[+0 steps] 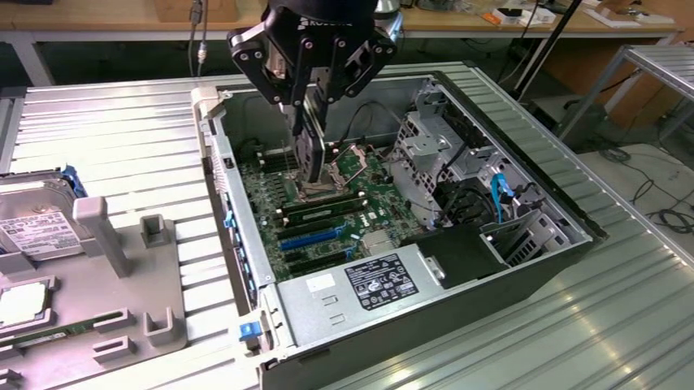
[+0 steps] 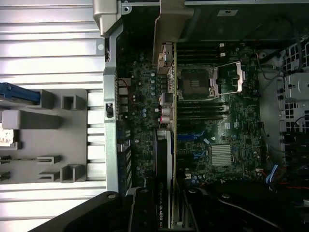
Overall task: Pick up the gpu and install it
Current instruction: 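Pick up the gpu and move the gpu toward the slot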
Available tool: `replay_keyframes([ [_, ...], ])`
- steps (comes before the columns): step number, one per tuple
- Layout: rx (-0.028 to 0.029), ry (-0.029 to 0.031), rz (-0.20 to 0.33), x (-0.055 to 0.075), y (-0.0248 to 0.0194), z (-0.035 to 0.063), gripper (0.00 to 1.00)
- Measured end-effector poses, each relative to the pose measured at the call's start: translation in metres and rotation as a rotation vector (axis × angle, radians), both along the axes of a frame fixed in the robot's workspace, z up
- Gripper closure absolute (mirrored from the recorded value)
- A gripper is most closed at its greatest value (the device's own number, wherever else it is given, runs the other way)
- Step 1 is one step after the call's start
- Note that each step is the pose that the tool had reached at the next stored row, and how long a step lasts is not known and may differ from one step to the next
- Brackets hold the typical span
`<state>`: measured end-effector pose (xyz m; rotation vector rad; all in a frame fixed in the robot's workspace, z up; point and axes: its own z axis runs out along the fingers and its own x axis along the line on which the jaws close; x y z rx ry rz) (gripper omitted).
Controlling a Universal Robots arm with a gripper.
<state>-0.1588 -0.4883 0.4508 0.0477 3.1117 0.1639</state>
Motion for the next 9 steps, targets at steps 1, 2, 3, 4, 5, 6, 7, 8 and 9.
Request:
replay_keyframes([
  [1,-0.0001,0.0,0.0,0.0008,0.0,0.0,0.73],
  [2,0.0,0.0,0.0,0.0018,0.0,0.0,0.73],
  [3,-0.0001,0.0,0.0,0.0024,0.0,0.0001,0.73],
  [4,-0.0001,0.0001,0.0,0.0033,0.0,0.0001,0.73],
  [5,-0.0001,0.0001,0.0,0.0043,0.0,0.0001,0.73],
  [6,0.0,0.0,0.0,0.0052,0.0,0.0,0.73],
  [7,0.0,0.0,0.0,0.0057,0.0,0.0,0.73],
  [8,-0.0001,0.0,0.0,0.0064,0.0,0.0,0.73],
  [9,0.0,0.0,0.0,0.007,0.0,0.0,0.73],
])
